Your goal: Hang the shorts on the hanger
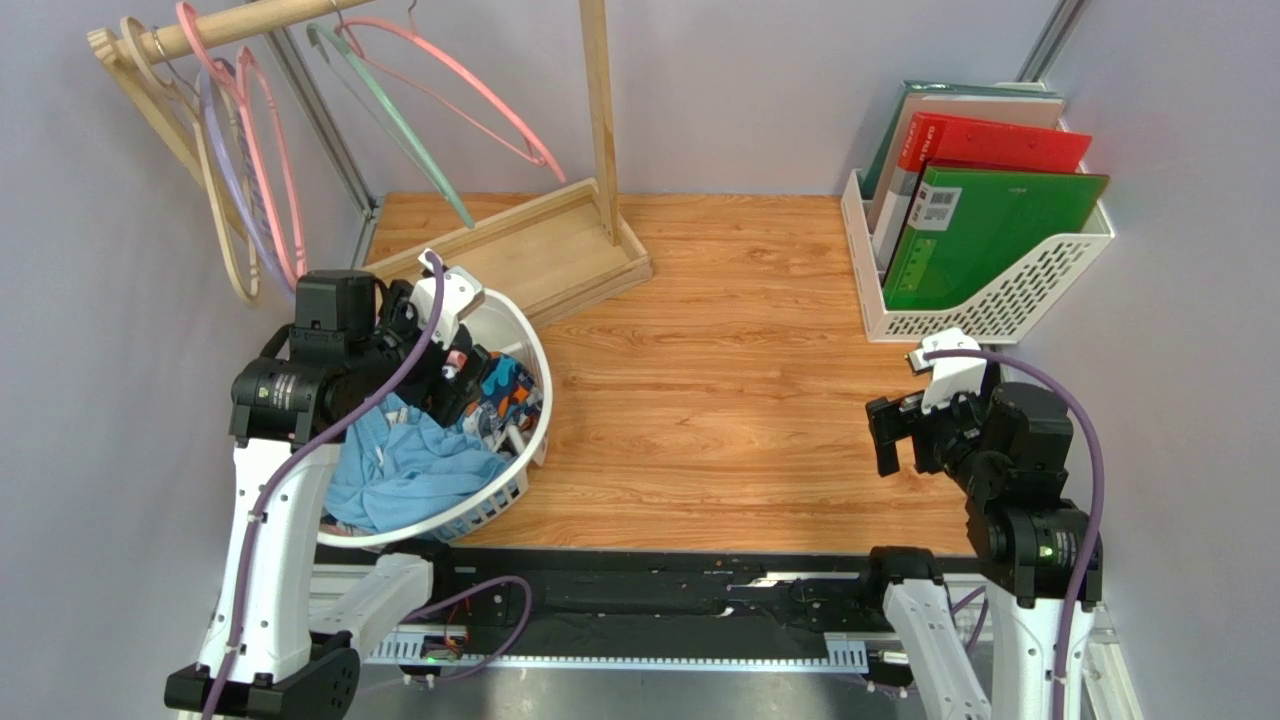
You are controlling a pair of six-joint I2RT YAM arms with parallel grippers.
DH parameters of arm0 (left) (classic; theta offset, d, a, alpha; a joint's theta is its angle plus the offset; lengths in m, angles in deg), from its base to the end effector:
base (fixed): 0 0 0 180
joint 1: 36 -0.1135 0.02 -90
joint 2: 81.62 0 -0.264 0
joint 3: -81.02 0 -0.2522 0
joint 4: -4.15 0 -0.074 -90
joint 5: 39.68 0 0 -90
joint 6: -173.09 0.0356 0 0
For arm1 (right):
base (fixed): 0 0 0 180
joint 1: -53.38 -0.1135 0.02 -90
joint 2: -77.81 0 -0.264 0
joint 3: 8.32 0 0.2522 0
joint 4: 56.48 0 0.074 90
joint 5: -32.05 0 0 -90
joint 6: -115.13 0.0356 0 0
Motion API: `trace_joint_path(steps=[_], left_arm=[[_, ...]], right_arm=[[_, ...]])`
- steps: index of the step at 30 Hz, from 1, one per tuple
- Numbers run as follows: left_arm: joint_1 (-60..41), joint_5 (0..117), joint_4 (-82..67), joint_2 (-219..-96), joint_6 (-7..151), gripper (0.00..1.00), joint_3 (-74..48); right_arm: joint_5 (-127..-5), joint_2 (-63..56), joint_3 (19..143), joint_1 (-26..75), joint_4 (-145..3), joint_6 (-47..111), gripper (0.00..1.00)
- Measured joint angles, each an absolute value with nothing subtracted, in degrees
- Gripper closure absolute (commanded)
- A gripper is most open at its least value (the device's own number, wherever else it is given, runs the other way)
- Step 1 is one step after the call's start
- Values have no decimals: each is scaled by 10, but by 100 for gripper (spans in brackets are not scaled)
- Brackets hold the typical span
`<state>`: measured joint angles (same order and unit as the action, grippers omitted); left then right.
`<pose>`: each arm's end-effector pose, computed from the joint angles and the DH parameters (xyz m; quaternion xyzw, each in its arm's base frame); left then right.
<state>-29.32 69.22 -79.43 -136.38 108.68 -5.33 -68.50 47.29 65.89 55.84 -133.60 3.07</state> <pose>0.1382 -0.0278 0.4117 0.3137 0.8569 -0.0870 0.3997 0.0661 0.0037 0.3617 -0.1922 0.8567 -0.0211 0.4783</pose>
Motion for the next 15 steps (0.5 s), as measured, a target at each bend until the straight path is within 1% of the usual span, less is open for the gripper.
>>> trace_joint_path(steps=[8, 15], left_arm=[[-293, 685, -821, -1411, 1095, 1, 3], [-293, 654, -854, -1435, 1144, 1, 16]], right_arm=[[-694, 446, 674, 559, -1343, 10, 0], [-706, 417, 675, 559, -1358, 2, 0]])
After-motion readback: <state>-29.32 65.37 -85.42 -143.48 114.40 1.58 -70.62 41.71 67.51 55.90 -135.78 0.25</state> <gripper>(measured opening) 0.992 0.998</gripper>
